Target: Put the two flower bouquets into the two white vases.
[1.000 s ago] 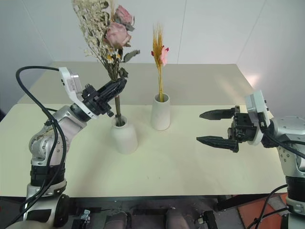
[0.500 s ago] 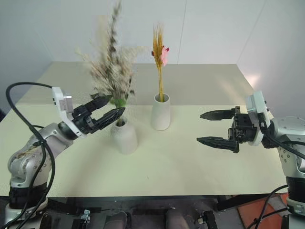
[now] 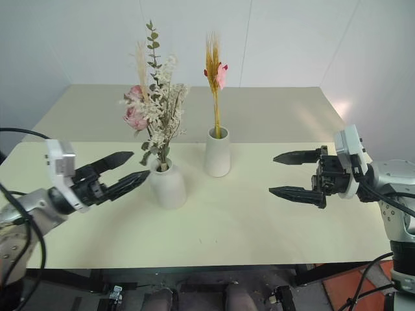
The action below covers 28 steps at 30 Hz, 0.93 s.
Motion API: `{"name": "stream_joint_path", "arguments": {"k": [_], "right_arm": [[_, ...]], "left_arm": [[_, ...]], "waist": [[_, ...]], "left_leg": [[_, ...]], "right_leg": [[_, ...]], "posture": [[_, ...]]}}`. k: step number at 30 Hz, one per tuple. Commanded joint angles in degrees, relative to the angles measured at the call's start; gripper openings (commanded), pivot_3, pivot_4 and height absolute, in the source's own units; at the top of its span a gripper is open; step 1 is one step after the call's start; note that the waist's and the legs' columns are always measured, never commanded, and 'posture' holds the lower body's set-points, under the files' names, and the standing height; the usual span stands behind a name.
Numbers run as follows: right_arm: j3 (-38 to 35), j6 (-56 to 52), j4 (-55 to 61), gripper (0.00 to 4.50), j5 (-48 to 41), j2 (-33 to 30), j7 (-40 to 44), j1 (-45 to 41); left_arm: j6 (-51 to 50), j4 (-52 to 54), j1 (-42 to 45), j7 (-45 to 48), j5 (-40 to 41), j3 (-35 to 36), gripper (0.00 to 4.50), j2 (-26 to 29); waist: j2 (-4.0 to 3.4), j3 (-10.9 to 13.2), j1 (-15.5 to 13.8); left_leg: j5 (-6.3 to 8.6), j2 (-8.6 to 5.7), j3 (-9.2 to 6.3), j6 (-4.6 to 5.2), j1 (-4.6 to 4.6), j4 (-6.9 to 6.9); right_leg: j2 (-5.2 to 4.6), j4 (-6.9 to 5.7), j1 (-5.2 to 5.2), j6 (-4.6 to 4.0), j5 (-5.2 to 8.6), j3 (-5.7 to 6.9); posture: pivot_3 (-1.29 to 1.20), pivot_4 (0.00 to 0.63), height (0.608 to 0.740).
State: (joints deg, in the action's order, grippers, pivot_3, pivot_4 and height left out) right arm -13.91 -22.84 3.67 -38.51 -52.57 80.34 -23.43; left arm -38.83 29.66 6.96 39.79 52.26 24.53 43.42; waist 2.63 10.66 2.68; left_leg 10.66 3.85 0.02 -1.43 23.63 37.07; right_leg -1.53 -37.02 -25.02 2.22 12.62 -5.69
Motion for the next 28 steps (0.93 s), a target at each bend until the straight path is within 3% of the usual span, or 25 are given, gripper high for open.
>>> {"name": "stream_joint_path", "arguments": {"k": [1,6,9,17,28], "right_arm": [[-1.38,1.40,-0.05,4.50,0.10,-0.89,0.62,-0.05],[-0.83,1.87,-1.95,4.50,0.92,-0.88,1.35,-0.79],[-0.58,2.13,-2.69,4.50,1.50,-0.71,1.56,-1.18],[-0.36,2.72,-3.07,4.50,2.06,-0.74,1.56,-1.18],[-0.13,2.88,-3.42,4.50,2.32,-0.60,1.46,-1.77]], "left_arm": [[1.73,-0.87,-1.75,5.90,-0.67,6.19,4.45,5.64],[3.68,-7.72,-2.78,16.65,-3.19,10.16,4.45,14.44],[5.23,-10.54,-0.80,18.74,-4.53,9.28,4.45,16.14],[6.81,-11.69,4.23,18.86,-6.66,4.56,4.45,14.63],[6.78,-12.29,6.91,17.40,-6.95,3.93,4.45,12.87]], "waist": [[0.00,0.00,-0.11],[-0.01,0.01,-0.14],[-0.03,0.02,-0.16],[-0.03,0.02,-0.13],[-0.03,0.02,-0.09]], "left_leg": [[0.00,0.00,0.00,0.00,0.00,0.00],[0.01,0.01,0.04,0.00,0.03,-0.03],[0.01,0.01,0.07,0.00,0.02,-0.04],[0.01,0.04,0.09,0.00,0.05,-0.07],[0.01,0.04,0.09,0.00,0.04,-0.07]], "right_leg": [[0.00,0.01,0.00,-0.21,0.12,0.00],[-0.02,0.02,-0.07,-0.40,0.24,0.01],[-0.04,0.02,-0.07,-0.43,0.25,0.01],[-0.03,0.01,-0.08,-0.41,0.24,0.01],[-0.02,-0.01,-0.08,-0.36,0.21,0.01]], "posture": [[0.00,0.150,0.740],[0.00,0.150,0.740],[0.00,0.150,0.740],[0.00,0.150,0.740],[0.00,0.150,0.740]]}}
